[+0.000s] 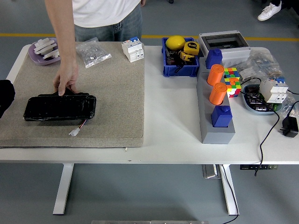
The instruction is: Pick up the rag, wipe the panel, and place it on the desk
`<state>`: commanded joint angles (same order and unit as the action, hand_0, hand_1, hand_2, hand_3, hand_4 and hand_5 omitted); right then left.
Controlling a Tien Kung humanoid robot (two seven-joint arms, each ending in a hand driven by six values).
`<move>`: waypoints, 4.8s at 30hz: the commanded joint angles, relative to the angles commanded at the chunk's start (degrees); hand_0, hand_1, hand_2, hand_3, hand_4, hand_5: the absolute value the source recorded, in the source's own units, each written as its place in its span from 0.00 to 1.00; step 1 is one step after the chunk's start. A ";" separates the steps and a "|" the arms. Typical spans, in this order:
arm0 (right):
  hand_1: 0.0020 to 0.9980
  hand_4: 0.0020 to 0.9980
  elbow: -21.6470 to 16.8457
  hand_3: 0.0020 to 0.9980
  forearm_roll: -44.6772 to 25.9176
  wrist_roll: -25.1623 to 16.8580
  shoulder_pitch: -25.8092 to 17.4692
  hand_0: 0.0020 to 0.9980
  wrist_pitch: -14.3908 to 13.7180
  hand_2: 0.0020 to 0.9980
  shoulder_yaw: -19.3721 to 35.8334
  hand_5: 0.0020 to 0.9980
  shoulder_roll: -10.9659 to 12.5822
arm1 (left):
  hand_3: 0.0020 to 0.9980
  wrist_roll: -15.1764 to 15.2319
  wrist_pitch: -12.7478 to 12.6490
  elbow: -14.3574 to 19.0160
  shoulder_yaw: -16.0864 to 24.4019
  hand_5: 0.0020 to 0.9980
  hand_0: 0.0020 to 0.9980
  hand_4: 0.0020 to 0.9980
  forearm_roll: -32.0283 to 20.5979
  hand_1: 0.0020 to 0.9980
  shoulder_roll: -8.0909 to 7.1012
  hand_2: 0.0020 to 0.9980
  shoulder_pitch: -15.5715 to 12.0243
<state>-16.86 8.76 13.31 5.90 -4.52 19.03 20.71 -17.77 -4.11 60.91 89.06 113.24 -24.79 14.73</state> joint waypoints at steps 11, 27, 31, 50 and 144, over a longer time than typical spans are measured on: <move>0.69 0.96 0.01 0.62 -0.02 -0.01 -0.04 0.67 0.01 0.70 0.10 0.47 0.25 | 0.55 -3.26 -2.92 8.07 -3.82 0.07 0.23 0.53 2.50 0.20 1.83 0.53 -2.65; 0.69 0.96 -0.05 0.62 0.49 -0.06 0.06 0.67 0.03 0.70 1.15 0.47 0.24 | 0.55 -4.77 -5.08 7.76 -6.87 0.06 0.23 0.52 0.93 0.19 3.14 0.53 -3.08; 0.69 0.96 0.01 0.62 0.34 -0.04 -0.02 0.67 0.08 0.70 1.02 0.47 0.20 | 0.55 -5.11 -5.29 8.43 -7.80 0.06 0.22 0.52 0.59 0.19 3.43 0.53 -3.13; 0.69 0.96 -0.02 0.62 0.49 -0.03 0.05 0.67 0.15 0.70 1.23 0.47 0.35 | 0.55 -6.57 -5.16 11.61 -16.83 0.06 0.22 0.52 -1.43 0.19 4.61 0.53 -1.45; 0.69 0.98 -0.54 0.63 1.77 -0.39 0.12 0.67 0.96 0.70 3.00 0.46 1.39 | 0.55 -11.44 -5.06 11.07 -16.36 0.07 0.21 0.53 0.50 0.19 -2.89 0.53 -3.56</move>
<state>-17.40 10.53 12.92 6.02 -3.56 22.03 22.10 -29.20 -9.17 71.98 72.70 113.74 -27.67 11.17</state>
